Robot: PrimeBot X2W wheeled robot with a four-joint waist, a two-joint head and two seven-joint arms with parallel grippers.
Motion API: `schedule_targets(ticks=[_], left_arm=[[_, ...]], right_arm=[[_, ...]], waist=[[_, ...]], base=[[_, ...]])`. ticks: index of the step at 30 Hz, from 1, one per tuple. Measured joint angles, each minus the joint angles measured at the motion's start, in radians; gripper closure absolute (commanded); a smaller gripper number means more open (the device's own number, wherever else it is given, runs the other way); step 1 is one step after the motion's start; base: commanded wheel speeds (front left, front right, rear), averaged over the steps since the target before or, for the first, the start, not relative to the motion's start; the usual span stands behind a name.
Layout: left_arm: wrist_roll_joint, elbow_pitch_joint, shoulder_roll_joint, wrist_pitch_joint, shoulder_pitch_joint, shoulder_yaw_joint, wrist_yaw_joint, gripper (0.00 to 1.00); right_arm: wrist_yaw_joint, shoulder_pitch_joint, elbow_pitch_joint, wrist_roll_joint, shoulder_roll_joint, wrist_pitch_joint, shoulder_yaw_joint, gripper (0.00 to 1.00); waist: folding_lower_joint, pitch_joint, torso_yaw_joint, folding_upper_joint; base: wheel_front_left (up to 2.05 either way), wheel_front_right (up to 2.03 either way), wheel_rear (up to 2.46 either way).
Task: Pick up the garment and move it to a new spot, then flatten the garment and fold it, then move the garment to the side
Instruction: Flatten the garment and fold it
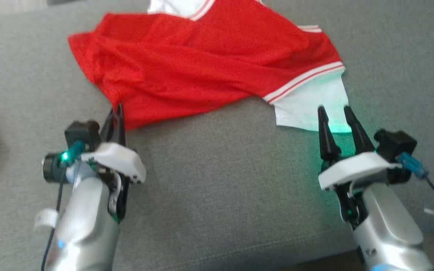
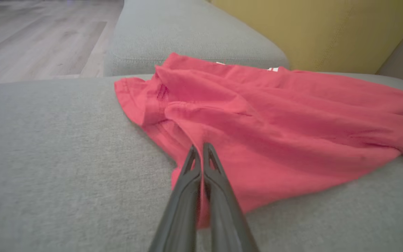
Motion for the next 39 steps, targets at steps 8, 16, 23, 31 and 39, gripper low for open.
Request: schedule_targets(ticks=[8, 16, 23, 31, 39], left_arm=[[-0.009, -0.173, 0.0, 0.0, 0.169, -0.06, -0.001, 1.0], [-0.01, -0.2, 0.001, 0.0, 0.317, -0.058, 0.019, 1.0], [-0.018, -0.119, 0.002, 0.0, 0.361, -0.02, 0.037, 0.42], [-0.068, -0.197, 0.004, 0.0, 0.363, 0.009, 0.074, 0.0], [-0.097, -0.239, 0.004, 0.0, 0.356, -0.005, 0.09, 0.0]], right_arm=[[0.0, 0.065, 0.032, -0.022, 0.0, 0.0, -0.033, 0.0], [0.0, 0.104, 0.044, -0.031, 0.0, 0.0, -0.036, 0.0], [0.0, 0.122, 0.047, -0.044, 0.0, 0.0, -0.034, 0.0], [0.0, 0.128, 0.011, -0.063, 0.0, 0.0, -0.032, 0.0], [0.0, 0.127, -0.012, -0.072, 0.0, 0.0, -0.033, 0.0]], waist=[[0.0, -0.109, 0.047, 0.0], [0.0, -0.188, 0.088, 0.0], [0.0, -0.205, 0.09, 0.0], [0.0, -0.186, 0.082, 0.0], [0.0, -0.153, 0.082, 0.0]], base=[[0.0, 0.0, 0.0], [0.0, 0.0, 0.0], [0.0, 0.0, 0.0], [0.0, 0.0, 0.0], [0.0, 0.0, 0.0]])
